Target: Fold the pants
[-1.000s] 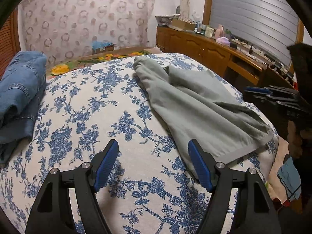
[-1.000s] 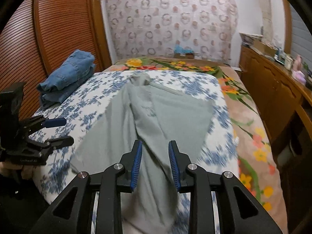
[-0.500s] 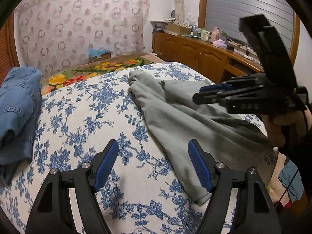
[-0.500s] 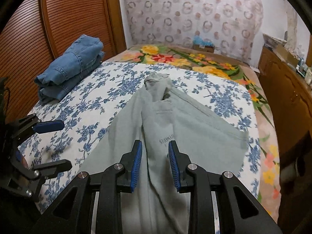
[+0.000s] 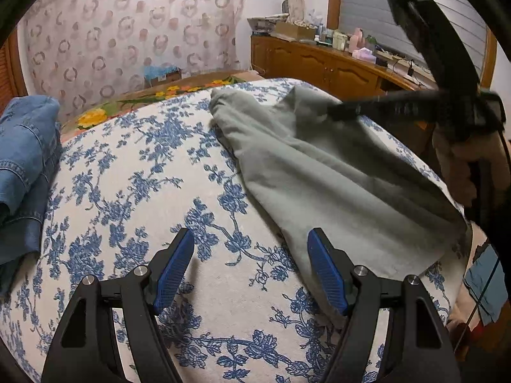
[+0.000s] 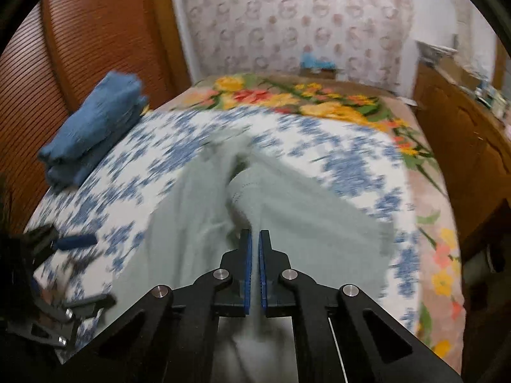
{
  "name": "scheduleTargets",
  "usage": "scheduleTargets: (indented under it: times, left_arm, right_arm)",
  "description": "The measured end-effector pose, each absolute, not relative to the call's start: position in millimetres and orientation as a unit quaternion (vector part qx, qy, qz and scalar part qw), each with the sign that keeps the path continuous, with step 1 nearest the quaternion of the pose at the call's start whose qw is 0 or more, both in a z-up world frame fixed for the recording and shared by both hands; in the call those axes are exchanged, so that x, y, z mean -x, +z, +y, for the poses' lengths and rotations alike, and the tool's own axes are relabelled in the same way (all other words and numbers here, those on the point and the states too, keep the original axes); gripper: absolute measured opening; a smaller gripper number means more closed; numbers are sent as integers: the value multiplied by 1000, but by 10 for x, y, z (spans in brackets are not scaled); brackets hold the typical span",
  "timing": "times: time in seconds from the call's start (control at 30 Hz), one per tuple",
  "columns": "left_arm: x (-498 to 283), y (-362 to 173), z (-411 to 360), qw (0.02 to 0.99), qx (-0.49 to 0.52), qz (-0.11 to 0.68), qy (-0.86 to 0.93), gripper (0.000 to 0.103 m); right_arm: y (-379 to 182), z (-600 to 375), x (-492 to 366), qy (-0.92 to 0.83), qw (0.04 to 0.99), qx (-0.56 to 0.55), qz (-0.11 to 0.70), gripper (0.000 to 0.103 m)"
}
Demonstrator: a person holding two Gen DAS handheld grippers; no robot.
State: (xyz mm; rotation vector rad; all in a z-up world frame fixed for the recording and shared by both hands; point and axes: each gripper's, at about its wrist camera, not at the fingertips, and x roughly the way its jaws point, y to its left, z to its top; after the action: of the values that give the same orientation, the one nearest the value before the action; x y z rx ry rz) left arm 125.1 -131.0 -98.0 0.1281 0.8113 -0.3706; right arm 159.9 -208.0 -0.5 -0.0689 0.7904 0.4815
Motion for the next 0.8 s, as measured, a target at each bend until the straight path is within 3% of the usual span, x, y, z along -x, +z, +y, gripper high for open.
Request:
scheduleTargets:
  times: [0.13, 0.5, 0.67, 0.8]
  left_arm:
    - [-1259, -1034, -1354, 894, -64, 406, -180, 75]
    - [-1266, -1061, -1354, 889, -56, 417, -182, 75]
    - [-1265, -1060, -1353, 889, -56, 417, -182, 75]
    - [-1269, -1065, -1351, 889, -56, 417, -182, 75]
  right_arm:
    - [-37, -2259, -1709, 179, 905, 33, 385, 4]
    - [-128, -2179, -1623, 187, 904, 64, 378, 16]
    - [-239, -2073, -1750, 177, 899, 101, 388, 28]
    - [-327, -2037, -1896, 172, 892, 112, 402, 28]
